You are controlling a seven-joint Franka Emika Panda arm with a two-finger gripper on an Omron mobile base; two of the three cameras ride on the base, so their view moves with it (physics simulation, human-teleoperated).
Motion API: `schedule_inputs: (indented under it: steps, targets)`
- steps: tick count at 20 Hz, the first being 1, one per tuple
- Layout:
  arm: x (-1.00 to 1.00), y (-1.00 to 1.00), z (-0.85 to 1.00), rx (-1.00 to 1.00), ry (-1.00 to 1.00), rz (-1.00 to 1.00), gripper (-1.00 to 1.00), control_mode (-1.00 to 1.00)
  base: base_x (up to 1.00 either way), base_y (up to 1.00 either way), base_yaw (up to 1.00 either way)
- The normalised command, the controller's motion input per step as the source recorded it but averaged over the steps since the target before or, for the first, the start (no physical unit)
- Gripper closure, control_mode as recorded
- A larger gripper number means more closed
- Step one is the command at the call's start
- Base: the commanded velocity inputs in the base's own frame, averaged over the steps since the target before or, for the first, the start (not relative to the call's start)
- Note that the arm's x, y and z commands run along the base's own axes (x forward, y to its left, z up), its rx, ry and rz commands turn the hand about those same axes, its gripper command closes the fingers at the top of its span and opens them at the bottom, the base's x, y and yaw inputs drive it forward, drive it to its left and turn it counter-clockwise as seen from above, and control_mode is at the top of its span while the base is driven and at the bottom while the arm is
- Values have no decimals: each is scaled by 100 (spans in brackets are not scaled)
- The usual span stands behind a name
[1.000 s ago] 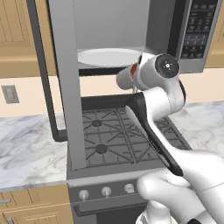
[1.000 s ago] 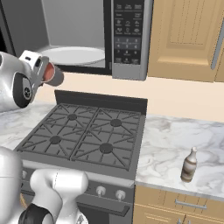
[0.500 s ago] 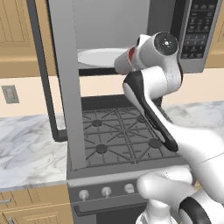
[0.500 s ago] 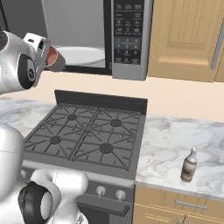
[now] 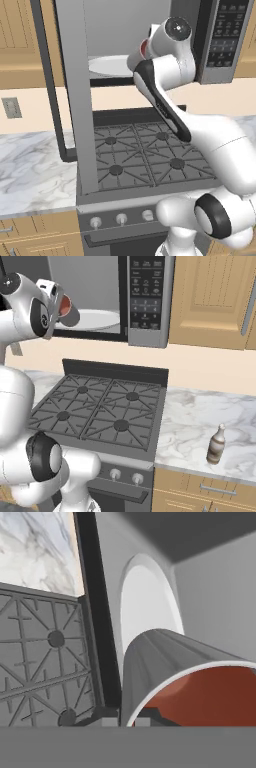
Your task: Place the microwavable item in the microwave. Then, close the microwave door and press the start button.
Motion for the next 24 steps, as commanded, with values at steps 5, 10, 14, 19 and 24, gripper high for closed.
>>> schedule_inputs:
  steps: [5, 10, 14, 19, 24]
  targets:
    - [61, 0, 0, -1, 6, 0, 100, -100, 0, 0, 0]
    - [74, 0, 0, 0, 13, 0, 100, -100, 0, 0, 0]
    - [73, 0, 0, 0, 15, 1, 100, -100, 0, 0, 0]
    - [61, 0, -7, -1, 17, 2, 100, -100, 0, 0, 0]
    - [32, 0, -10, -5, 17, 3, 100, -100, 0, 0, 0]
